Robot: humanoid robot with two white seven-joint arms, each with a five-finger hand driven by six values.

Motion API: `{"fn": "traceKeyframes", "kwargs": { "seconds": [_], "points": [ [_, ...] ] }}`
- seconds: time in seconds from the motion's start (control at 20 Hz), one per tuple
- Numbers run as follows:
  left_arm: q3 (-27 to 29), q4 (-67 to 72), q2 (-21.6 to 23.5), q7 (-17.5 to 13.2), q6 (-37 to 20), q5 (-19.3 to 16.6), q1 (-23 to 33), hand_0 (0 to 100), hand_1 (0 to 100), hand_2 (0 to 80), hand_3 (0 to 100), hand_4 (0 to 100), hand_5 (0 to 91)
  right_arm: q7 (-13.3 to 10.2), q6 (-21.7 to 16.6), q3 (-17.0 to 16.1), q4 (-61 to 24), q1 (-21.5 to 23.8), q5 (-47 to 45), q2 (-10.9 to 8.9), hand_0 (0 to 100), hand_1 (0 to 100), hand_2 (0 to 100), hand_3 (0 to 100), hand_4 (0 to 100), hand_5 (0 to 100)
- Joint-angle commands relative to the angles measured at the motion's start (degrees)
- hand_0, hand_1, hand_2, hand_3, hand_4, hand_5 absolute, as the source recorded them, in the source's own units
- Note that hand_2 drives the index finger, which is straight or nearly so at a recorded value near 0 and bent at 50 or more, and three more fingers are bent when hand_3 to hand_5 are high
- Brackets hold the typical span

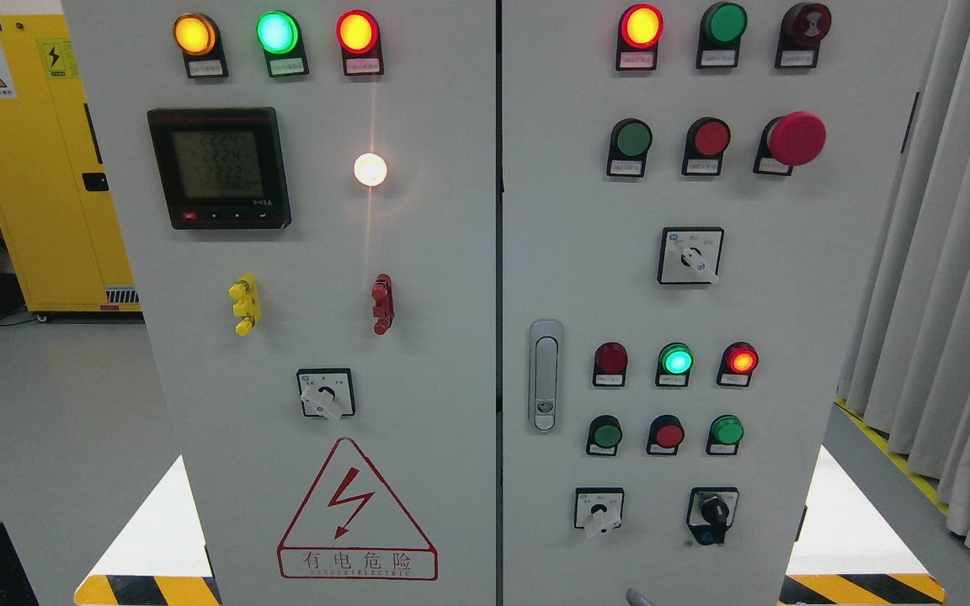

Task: Press green start button

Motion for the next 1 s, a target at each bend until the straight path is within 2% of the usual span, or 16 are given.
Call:
{"fn": "traceKeyframes", "kwargs": {
  "seconds": [0.0,0.2,0.3,0.35,0.45,0.5,0.55,0.6,0.65,0.75,0.9,0.95],
  "points": [
    [0.0,0.0,0.0,0.0,0.0,0.0,0.0,12,56,0.0,0,0,0.0,0.0,-0.2,-0.1,-0.2,0.0,0.1,1.58,34,56,0,15,24,17],
    [0.0,0.0,0.0,0.0,0.0,0.0,0.0,12,56,0.0,0,0,0.0,0.0,-0.5,-0.2,-0.2,-0.4,1.8,1.58,33,58,0,19,26,18],
    [0.0,0.0,0.0,0.0,0.0,0.0,0.0,12,56,0.0,0,0,0.0,-0.9,-0.6,-3.2,0.2,-1.4,10.2,1.5,29,64,0,26,34,24],
    [0.0,0.0,0.0,0.0,0.0,0.0,0.0,12,56,0.0,0,0,0.0,-2.4,-0.8,-6.1,0.6,-2.9,18.4,1.49,30,67,0,35,45,34],
    [0.0,0.0,0.0,0.0,0.0,0.0,0.1,12,56,0.0,0,0,0.0,-6.8,-2.2,-9.2,1.4,-5.5,30.8,1.58,33,71,0,47,62,54],
    [0.0,0.0,0.0,0.0,0.0,0.0,0.0,12,56,0.0,0,0,0.0,-8.5,-3.0,-10.6,1.3,-6.6,37.4,1.58,36,75,0,60,74,73],
    [0.0,0.0,0.0,0.0,0.0,0.0,0.0,12,56,0.0,0,0,0.0,-9.0,-3.3,-12.0,1.0,-7.2,42.3,1.67,35,76,0,66,80,82],
    [0.0,0.0,0.0,0.0,0.0,0.0,0.0,12,56,0.0,0,0,0.0,-9.0,-3.3,-13.1,0.6,-7.6,46.8,1.76,39,80,0,76,89,90],
    [0.0,0.0,0.0,0.0,0.0,0.0,0.0,12,56,0.0,0,0,0.0,-9.0,-3.2,-13.5,0.1,-8.2,50.3,1.84,45,83,0,81,93,93],
    [0.0,0.0,0.0,0.0,0.0,0.0,0.0,12,56,0.0,0,0,0.0,-8.9,-3.2,-13.6,-0.5,-9.5,58.0,1.93,50,85,0,84,93,93],
    [0.0,0.0,0.0,0.0,0.0,0.0,0.0,12,56,0.0,0,0,0.0,-8.6,-3.0,-13.3,-0.5,-12.5,63.7,1.85,54,86,0,88,94,93],
    [0.0,0.0,0.0,0.0,0.0,0.0,0.0,12,56,0.0,0,0,0.0,-7.8,-2.9,-13.3,-0.5,-13.6,65.3,1.85,55,86,0,89,94,93]
  ]
}}
